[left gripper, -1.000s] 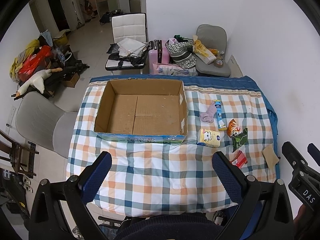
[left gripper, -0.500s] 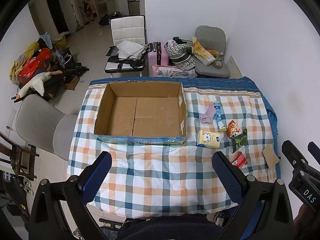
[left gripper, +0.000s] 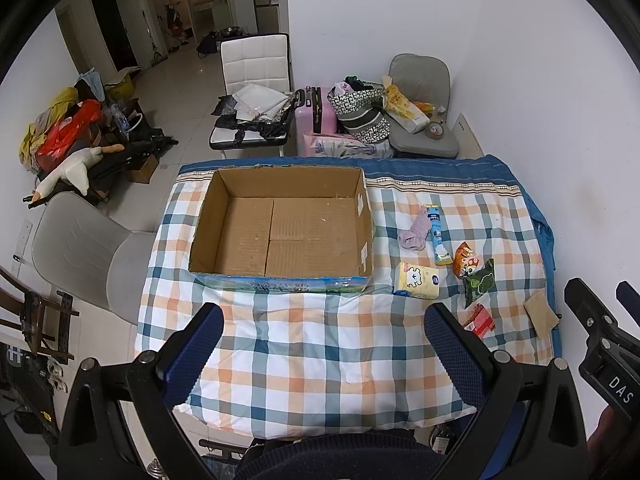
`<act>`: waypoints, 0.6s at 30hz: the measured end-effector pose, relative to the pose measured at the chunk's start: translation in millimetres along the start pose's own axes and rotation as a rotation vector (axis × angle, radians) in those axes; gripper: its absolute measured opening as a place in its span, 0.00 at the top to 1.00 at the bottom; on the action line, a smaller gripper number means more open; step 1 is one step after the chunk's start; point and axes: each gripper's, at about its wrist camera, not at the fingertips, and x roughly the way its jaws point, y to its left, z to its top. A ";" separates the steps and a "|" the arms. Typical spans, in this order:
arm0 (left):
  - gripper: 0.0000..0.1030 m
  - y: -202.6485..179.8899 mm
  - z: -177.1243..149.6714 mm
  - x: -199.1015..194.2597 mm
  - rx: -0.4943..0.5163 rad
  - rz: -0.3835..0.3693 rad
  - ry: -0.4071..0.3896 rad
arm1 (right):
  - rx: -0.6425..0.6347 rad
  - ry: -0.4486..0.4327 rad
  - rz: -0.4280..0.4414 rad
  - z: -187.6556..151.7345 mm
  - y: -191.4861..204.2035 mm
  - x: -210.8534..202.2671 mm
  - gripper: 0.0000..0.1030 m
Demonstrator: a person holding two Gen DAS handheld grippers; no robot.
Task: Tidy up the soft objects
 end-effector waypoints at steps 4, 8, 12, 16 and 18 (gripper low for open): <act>0.00 -0.3 -0.8 -0.3 0.001 0.001 0.000 | 0.001 -0.002 -0.001 0.3 0.3 -0.8 0.00; 0.00 -0.8 -1.4 -0.4 0.003 0.002 -0.002 | 0.001 -0.003 -0.002 0.4 0.7 -0.9 0.00; 0.00 -0.6 -2.3 -0.5 0.001 0.001 -0.002 | 0.001 -0.004 -0.002 0.6 1.8 -1.8 0.00; 0.00 -4.5 5.2 -1.6 0.004 -0.003 0.002 | 0.000 -0.003 -0.001 1.7 2.0 -1.1 0.00; 0.00 -5.3 7.1 -1.3 0.005 -0.005 0.004 | 0.001 -0.005 0.000 0.6 1.2 -2.0 0.00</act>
